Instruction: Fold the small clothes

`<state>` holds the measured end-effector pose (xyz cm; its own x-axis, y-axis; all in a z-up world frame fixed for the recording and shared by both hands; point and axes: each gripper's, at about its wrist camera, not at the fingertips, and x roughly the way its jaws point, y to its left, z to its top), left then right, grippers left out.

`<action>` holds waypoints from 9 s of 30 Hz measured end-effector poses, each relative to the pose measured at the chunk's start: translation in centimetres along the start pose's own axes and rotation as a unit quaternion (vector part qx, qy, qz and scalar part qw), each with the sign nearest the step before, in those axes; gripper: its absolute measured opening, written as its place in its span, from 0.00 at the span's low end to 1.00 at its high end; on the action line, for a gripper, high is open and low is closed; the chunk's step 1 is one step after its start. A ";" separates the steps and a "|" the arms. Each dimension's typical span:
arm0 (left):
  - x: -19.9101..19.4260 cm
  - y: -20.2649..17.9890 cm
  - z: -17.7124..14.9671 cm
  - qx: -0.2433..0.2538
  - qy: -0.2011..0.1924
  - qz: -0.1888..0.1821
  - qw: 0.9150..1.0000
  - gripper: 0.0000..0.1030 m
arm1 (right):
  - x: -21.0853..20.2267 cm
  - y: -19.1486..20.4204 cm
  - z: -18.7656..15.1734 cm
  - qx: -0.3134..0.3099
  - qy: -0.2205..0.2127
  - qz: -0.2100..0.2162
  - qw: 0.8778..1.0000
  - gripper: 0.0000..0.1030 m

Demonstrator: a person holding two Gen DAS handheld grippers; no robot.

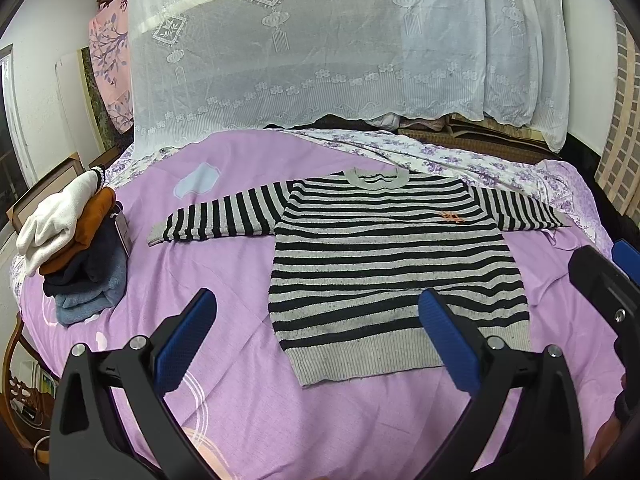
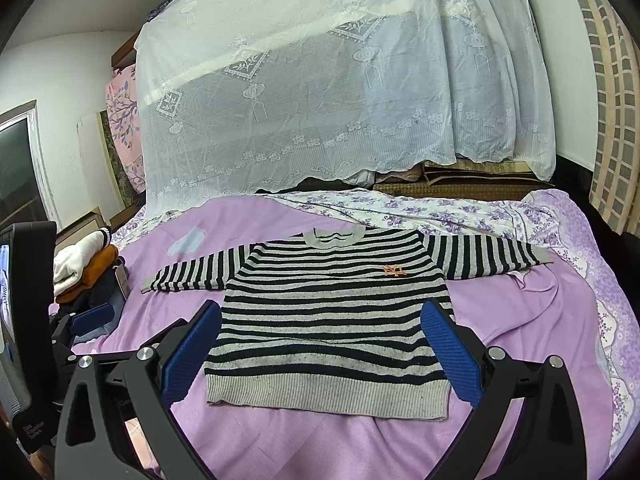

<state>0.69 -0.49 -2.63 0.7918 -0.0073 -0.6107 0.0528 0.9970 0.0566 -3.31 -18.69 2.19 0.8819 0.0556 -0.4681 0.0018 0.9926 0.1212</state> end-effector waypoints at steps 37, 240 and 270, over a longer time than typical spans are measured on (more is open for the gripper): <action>12.2 -2.1 1.6 0.023 0.066 0.007 0.998 0.96 | 10.7 -7.2 -0.7 0.059 0.057 -0.007 0.997 0.97; 30.9 16.8 3.7 -0.243 0.131 -0.082 0.958 0.96 | 32.5 -14.8 -1.1 0.137 0.076 0.004 0.988 0.80; 34.0 29.5 4.8 -0.411 0.095 -0.051 0.905 0.13 | 31.4 -18.4 -3.2 0.223 0.084 0.015 0.971 0.74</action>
<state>32.12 28.27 -17.92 0.6856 -0.1669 -0.7086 -0.4127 0.7127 -0.5672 22.85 -34.82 -17.49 0.7954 0.1383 -0.5901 0.2137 0.8471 0.4866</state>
